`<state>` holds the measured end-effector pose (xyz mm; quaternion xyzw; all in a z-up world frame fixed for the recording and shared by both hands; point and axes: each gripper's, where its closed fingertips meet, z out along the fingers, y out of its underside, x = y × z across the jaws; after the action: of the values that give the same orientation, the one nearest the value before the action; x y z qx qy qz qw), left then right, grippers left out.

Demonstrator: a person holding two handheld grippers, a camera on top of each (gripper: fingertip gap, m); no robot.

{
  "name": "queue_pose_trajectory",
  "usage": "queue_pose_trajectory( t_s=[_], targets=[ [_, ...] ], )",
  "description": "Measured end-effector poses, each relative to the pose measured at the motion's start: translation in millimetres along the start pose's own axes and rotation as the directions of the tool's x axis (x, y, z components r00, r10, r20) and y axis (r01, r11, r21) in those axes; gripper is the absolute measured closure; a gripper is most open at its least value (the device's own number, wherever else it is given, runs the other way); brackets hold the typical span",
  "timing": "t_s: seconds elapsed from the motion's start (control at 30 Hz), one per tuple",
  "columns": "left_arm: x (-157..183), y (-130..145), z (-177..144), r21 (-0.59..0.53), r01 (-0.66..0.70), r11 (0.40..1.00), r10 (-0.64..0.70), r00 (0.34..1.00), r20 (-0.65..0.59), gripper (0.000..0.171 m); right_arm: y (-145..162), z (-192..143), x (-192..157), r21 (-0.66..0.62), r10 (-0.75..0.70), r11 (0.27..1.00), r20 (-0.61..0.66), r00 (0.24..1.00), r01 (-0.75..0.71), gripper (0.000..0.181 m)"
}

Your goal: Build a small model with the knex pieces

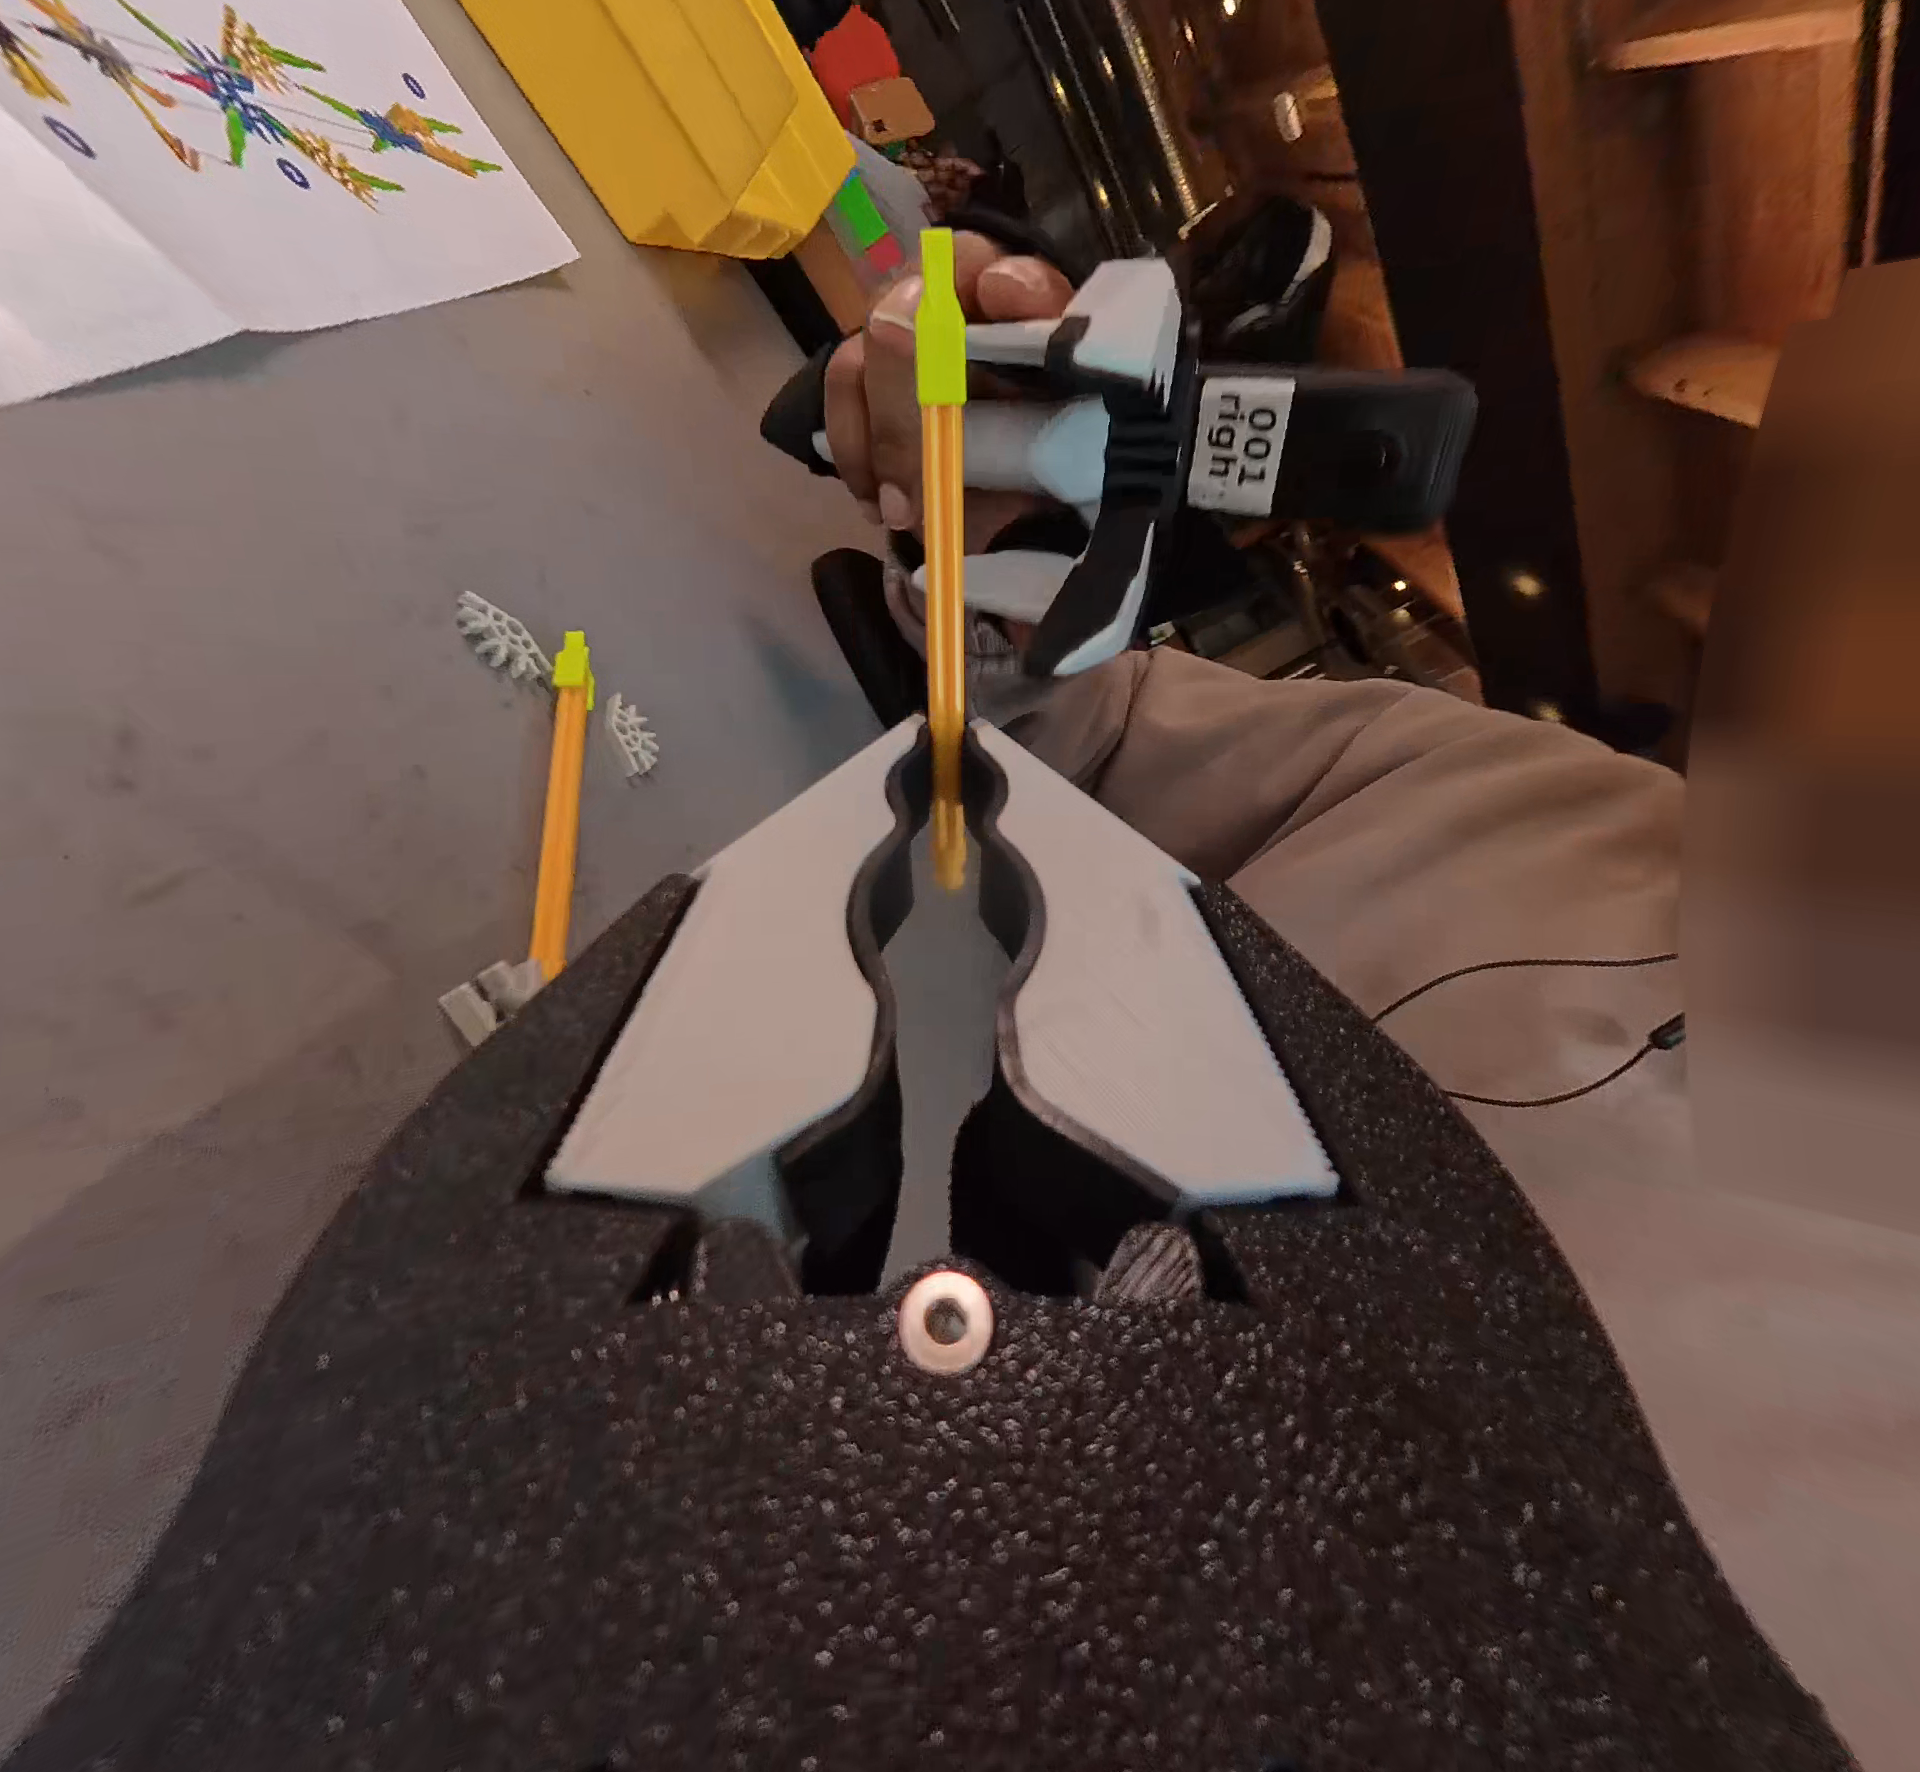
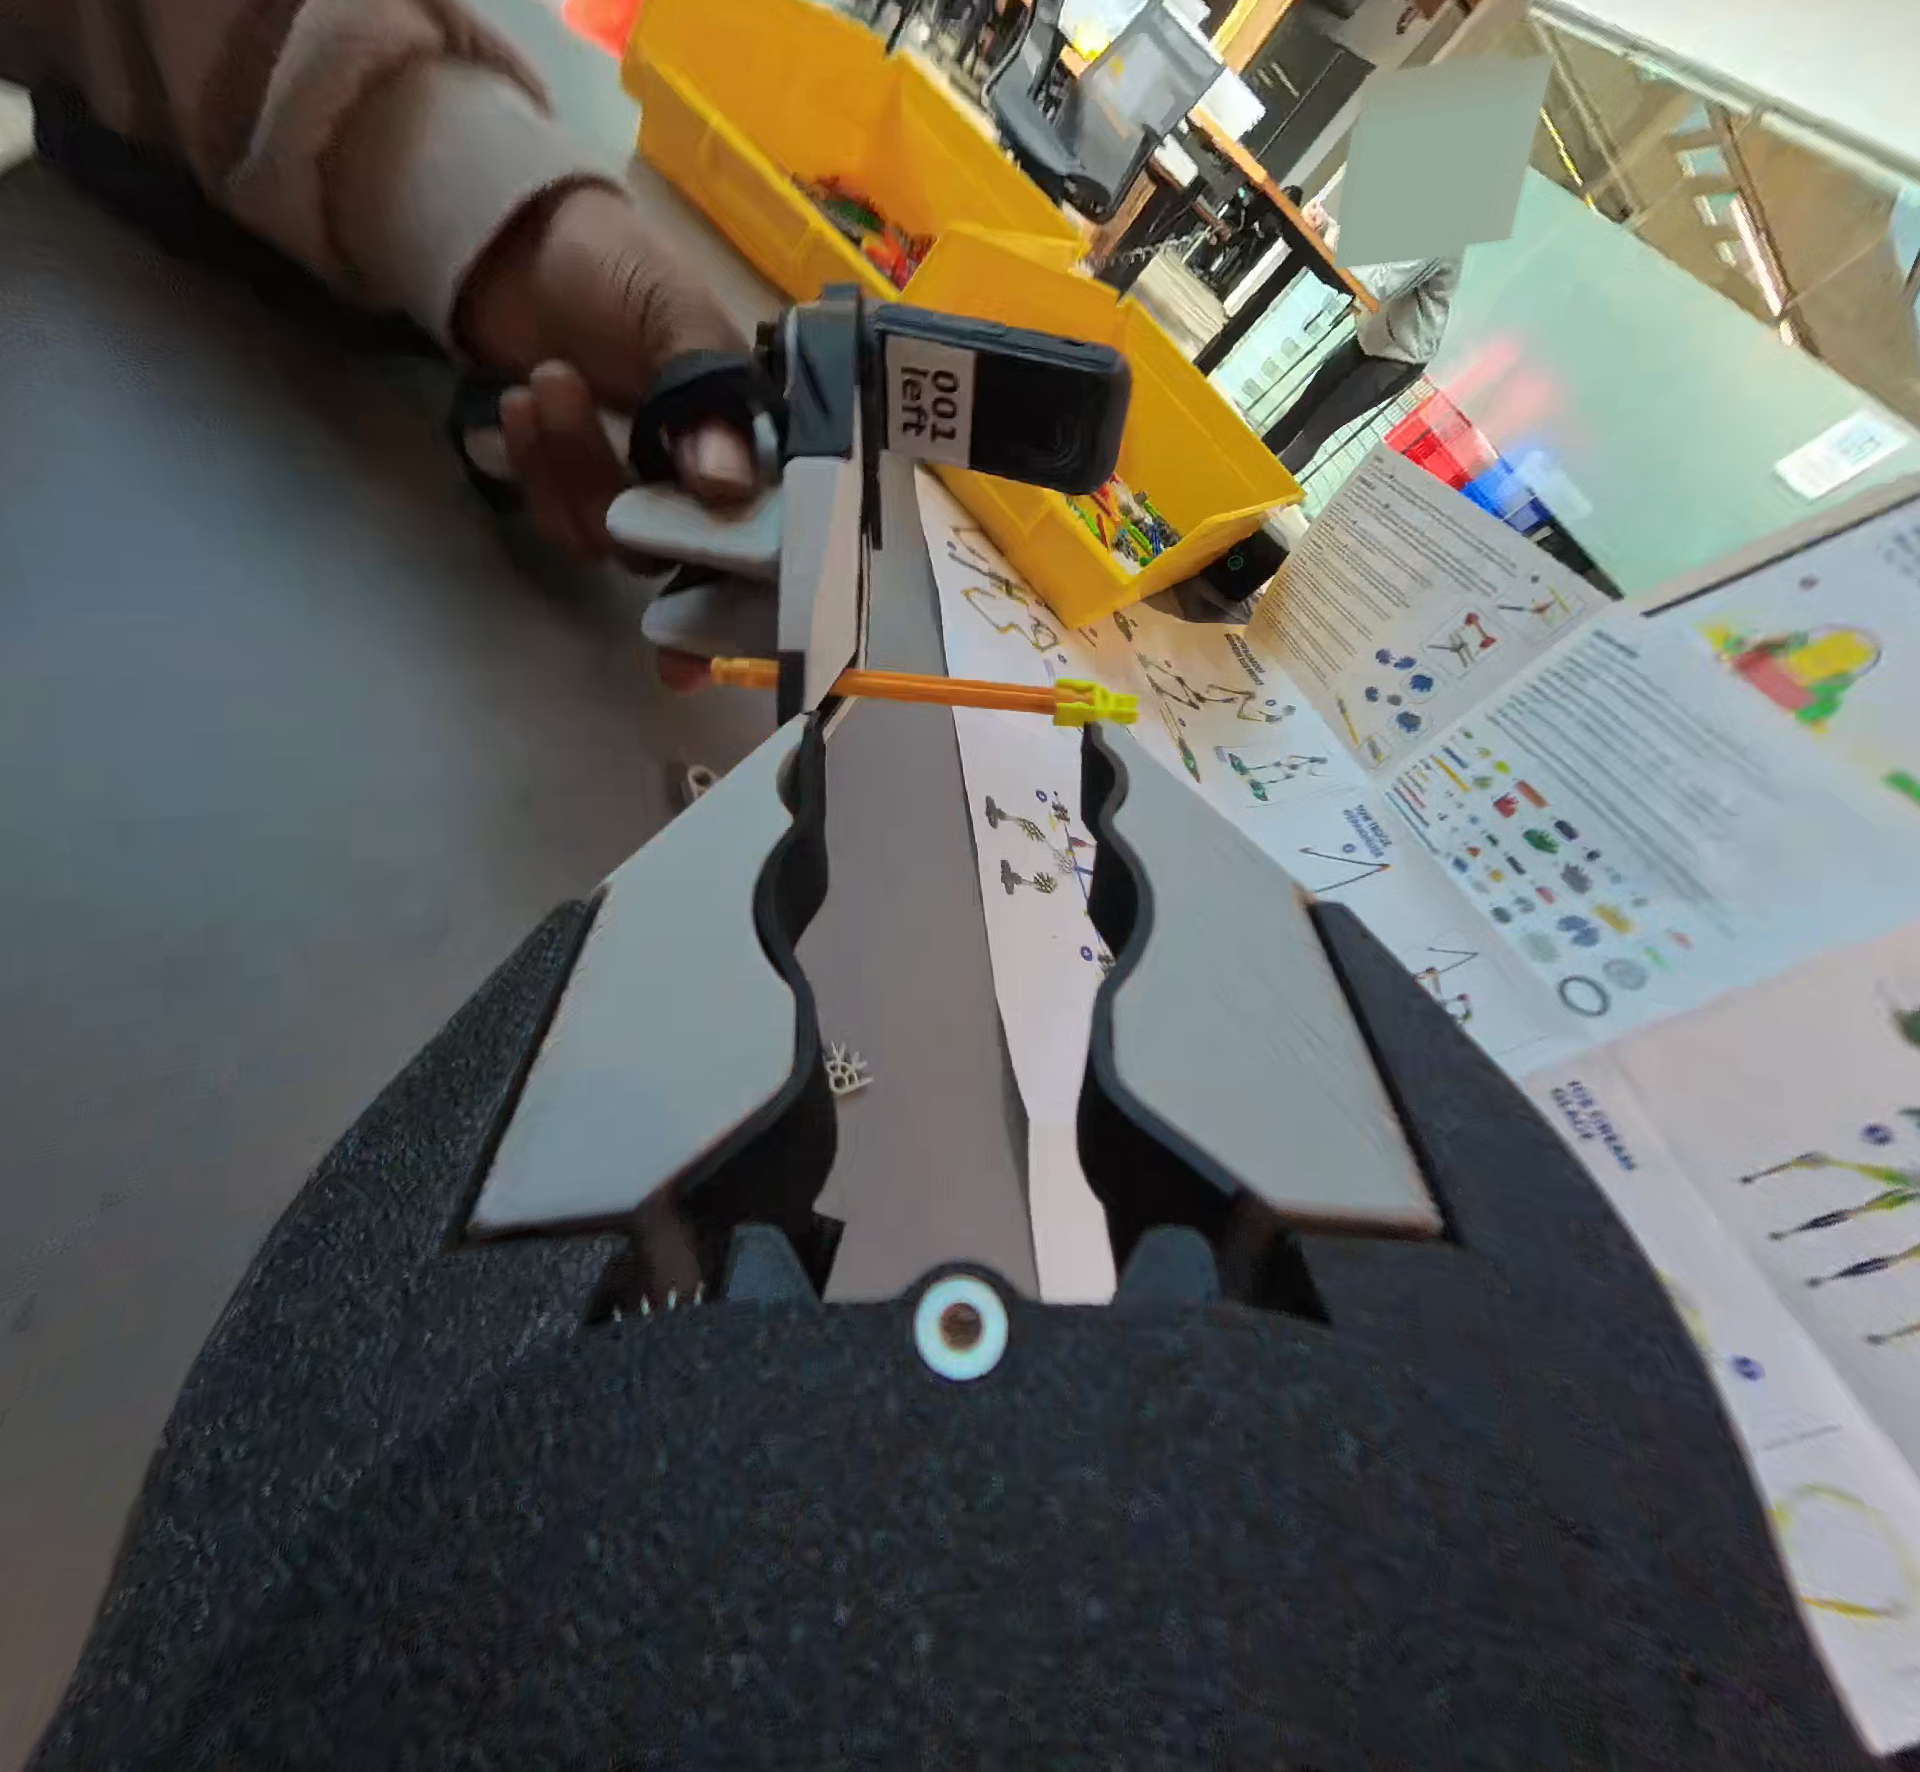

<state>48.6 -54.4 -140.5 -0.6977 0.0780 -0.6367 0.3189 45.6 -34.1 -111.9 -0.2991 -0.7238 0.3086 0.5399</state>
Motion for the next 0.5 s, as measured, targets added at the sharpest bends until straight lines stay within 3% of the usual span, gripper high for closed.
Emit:
queue_pose_trajectory(
  t_s=[0.1, 0.17, 0.27, 0.33, 0.37, 0.5],
  targets=[
    [5, 3, 5, -0.001, 0.100, 0.995, -0.099, 0.992, -0.082, 0.168, 7, 18, -29, -0.125, -0.333, 0.935, 0.009, 0.943, 0.331, 0.120],
    [7, 6, 8, -0.007, 0.130, 0.991, -0.130, 0.985, -0.110, 0.168, -1, 26, -36, -0.127, -0.435, 0.895, -0.030, 0.900, 0.428, 0.124],
    [15, 19, 13, -0.080, 0.112, 0.990, -0.122, 0.984, -0.131, 0.168, 11, 32, -36, -0.177, -0.400, 0.901, 0.009, 0.916, 0.395, 0.124],
    [17, 24, 16, -0.106, 0.094, 0.990, -0.106, 0.987, -0.119, 0.164, 20, 29, -36, -0.191, -0.396, 0.899, 0.029, 0.918, 0.394, 0.146],
    [17, 27, 16, -0.118, 0.095, 0.988, -0.109, 0.987, -0.118, 0.162, 21, 26, -32, -0.196, -0.418, 0.890, 0.010, 0.908, 0.412, 0.166],
    [21, 23, 10, -0.125, 0.036, 0.992, -0.051, 0.992, -0.119, 0.150, 24, 23, -35, -0.175, -0.325, 0.929, 0.041, 0.945, 0.327, 0.176]
  ],
)
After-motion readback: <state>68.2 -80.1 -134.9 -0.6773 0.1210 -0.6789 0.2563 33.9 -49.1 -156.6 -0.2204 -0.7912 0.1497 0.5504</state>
